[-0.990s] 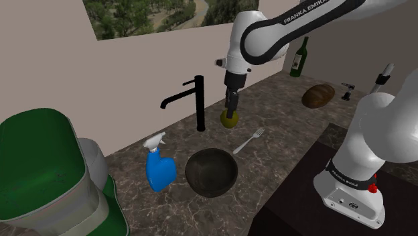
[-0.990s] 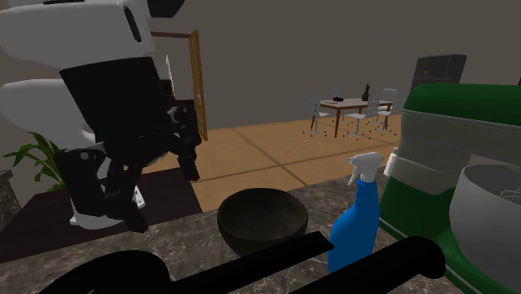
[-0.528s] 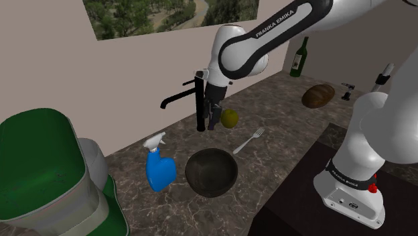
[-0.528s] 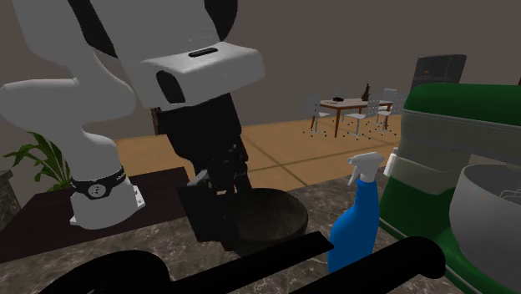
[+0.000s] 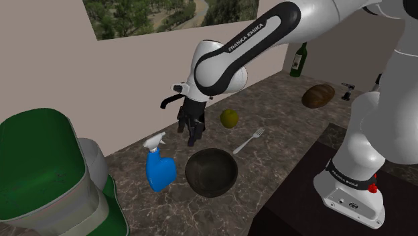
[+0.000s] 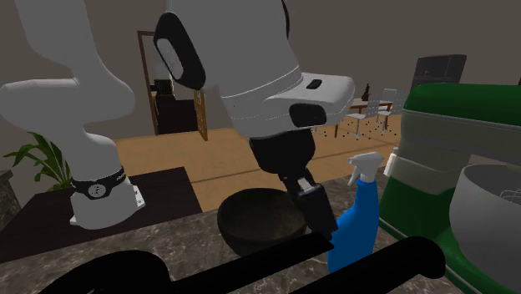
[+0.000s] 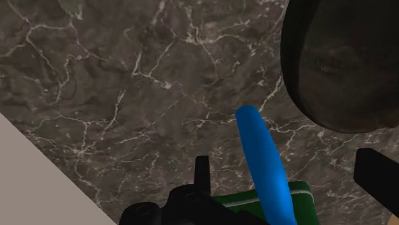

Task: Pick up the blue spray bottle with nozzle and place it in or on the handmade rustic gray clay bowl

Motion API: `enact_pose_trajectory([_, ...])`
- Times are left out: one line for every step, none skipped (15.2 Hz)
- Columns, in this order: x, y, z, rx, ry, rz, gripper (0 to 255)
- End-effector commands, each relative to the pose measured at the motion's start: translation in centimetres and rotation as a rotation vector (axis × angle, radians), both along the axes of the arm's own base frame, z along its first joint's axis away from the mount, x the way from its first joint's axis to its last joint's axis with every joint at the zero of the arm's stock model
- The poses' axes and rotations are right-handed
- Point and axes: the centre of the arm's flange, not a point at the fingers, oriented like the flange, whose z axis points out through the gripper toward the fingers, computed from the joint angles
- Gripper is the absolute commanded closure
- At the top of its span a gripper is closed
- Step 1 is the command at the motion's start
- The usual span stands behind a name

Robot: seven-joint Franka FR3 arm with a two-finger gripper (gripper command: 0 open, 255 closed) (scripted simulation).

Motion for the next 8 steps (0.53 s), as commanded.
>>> enact_pose_trajectory([0.4,1.9,-1.0,0.024,-0.027,0.072,0])
enact_pose_trajectory([0.4,3.1,-1.3,0.035,-0.040,0.107,0])
enact_pose_trajectory([0.4,4.2,-1.6,0.047,-0.052,0.142,0])
enact_pose_trajectory([0.3,5.3,-1.9,0.058,-0.065,0.177,0])
enact_pose_trajectory([0.2,6.4,-2.1,0.069,-0.077,0.210,0])
enact_pose_trajectory([0.2,6.6,-2.6,0.069,-0.077,0.210,0])
enact_pose_trajectory([0.3,6.8,-3.1,0.069,-0.077,0.210,0])
enact_pose_trajectory([0.3,7.1,-3.5,0.069,-0.077,0.210,0])
